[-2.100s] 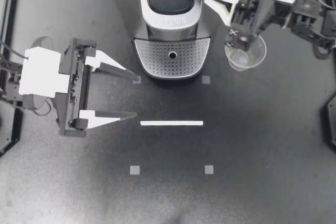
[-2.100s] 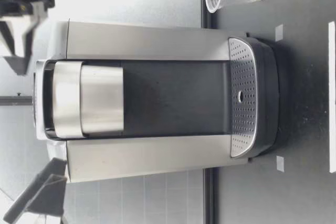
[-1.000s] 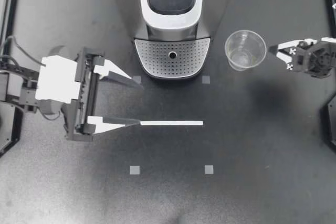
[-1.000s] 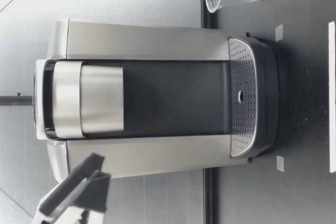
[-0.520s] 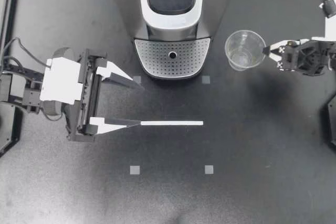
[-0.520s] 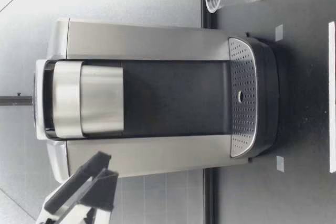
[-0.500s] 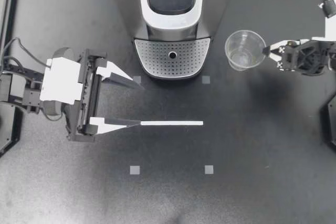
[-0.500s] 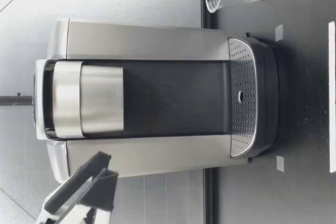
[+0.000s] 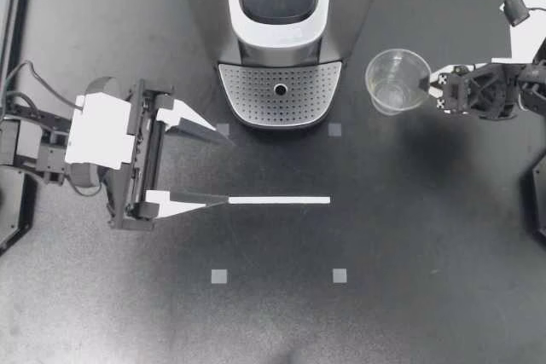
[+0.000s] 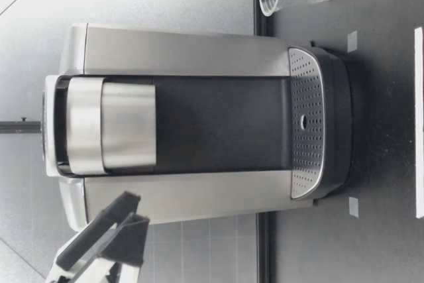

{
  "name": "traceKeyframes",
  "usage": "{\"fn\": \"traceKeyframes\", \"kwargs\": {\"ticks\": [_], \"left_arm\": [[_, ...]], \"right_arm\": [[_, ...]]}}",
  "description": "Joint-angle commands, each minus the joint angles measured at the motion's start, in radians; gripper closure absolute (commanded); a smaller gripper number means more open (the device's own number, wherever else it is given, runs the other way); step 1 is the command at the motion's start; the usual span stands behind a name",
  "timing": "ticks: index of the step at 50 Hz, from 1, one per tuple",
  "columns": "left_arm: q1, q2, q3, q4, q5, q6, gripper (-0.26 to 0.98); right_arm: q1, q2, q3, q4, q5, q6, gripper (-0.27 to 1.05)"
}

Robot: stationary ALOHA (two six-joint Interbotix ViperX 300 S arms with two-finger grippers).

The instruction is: Place the coffee capsule inside the capsule container, then place the cup onto the center of the cup tray, then push the 'Hot Water' and 'Travel Mug' buttons.

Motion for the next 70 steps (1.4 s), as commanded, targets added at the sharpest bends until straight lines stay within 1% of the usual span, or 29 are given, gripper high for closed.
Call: {"fn": "traceKeyframes", "kwargs": {"ticks": [1,13,23,30,35,40,45,56,70], "left_arm": [[0.000,-0.008,-0.011,-0.002,-0.008,0.000,-0.03],[0.000,-0.008,-0.008,-0.002,-0.008,0.000,-0.03],[0.000,-0.008,-0.006,0.000,-0.008,0.000,-0.03],[0.000,-0.008,-0.006,-0.002,-0.009,0.000,-0.03],[0.000,-0.008,-0.008,-0.002,-0.008,0.000,-0.03],[0.000,-0.008,-0.006,-0.002,-0.008,0.000,-0.03],[0.000,-0.008,-0.006,-0.002,-0.009,0.000,-0.03],[0.000,-0.008,-0.003,-0.003,-0.008,-0.002,-0.03],[0.000,-0.008,0.000,-0.006,-0.008,-0.002,-0.03]], "right_arm": [[-0.008,-0.017,-0.021,-0.002,0.008,0.000,0.42],[-0.006,-0.072,-0.023,-0.002,0.017,0.006,0.61],[0.017,-0.120,-0.023,0.002,0.025,0.037,0.70],[0.060,-0.126,-0.026,0.002,0.002,0.117,0.70],[0.107,-0.114,-0.032,0.002,-0.046,0.166,0.70],[0.153,-0.080,-0.048,0.000,-0.097,0.206,0.70],[0.181,-0.032,-0.071,0.002,-0.137,0.233,0.70],[0.196,0.087,-0.160,-0.002,-0.189,0.245,0.70],[0.195,0.199,-0.265,-0.005,-0.196,0.244,0.70]]}}
